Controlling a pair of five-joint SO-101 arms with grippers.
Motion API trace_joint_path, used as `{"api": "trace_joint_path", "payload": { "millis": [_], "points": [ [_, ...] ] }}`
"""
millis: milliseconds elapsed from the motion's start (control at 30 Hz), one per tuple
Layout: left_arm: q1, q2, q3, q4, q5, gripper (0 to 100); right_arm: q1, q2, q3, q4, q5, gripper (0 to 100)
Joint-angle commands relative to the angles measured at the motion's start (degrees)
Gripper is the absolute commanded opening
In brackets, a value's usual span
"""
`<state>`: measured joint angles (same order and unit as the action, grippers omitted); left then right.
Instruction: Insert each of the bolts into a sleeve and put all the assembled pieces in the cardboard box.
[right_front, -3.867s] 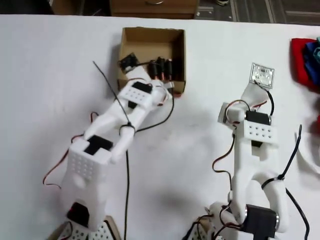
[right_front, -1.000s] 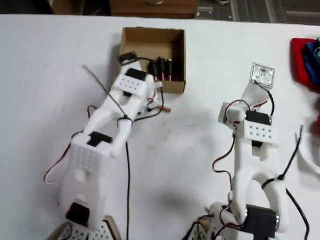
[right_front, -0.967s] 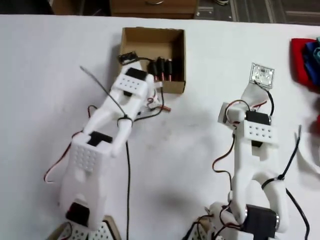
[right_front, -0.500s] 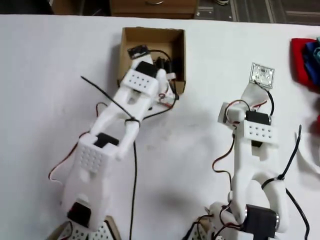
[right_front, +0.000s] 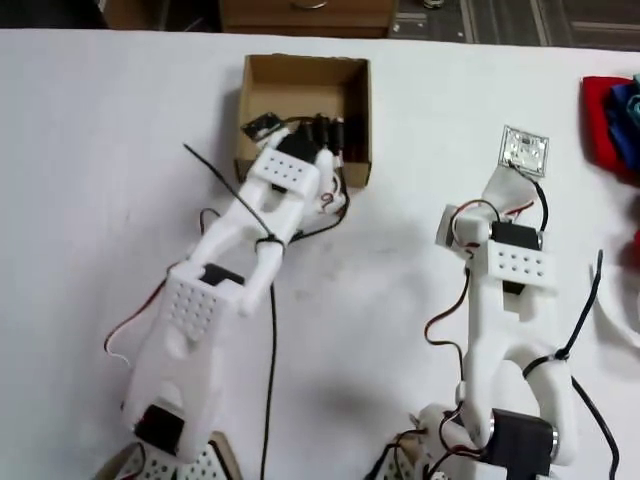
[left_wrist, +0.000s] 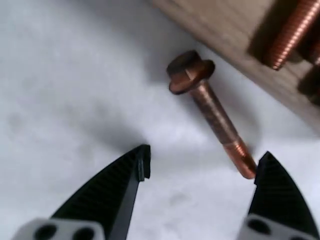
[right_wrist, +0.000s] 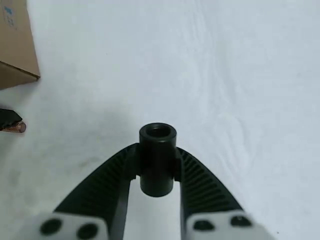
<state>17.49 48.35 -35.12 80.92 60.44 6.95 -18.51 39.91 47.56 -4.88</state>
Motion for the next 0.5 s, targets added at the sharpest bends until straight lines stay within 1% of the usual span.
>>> {"api": "trace_joint_path", "payload": {
  "millis": [0,67,200,267,367,467],
  "points": [
    [-0.4,-0.3,-1.6,-0.6,0.6,34,0.7,-3.3,-0.4,-0.6,-0.5,2.1],
    [-0.4,-0.3,-1.5,-0.5,0.4,28,0.7,-3.3,-0.4,-0.6,-0.5,2.1],
    [-1.3,-0.2,-1.7,-0.5,0.3,10,0.7,-3.3,-0.4,-0.6,-0.5,2.1],
    [-1.9,-0.2,-1.8,-0.6,-1.1,2,1.6,-3.3,-0.4,-0.7,-0.5,2.1],
    [-2.3,-0.2,-1.5,-0.4,-3.8,4,2.6,-3.4,-0.4,-0.8,-0.5,2.1],
    [-2.2,-0.4,-1.9,2.5,-6.5,3,2.7,-3.4,-0.5,-0.8,-0.5,2.1]
  ]
}}
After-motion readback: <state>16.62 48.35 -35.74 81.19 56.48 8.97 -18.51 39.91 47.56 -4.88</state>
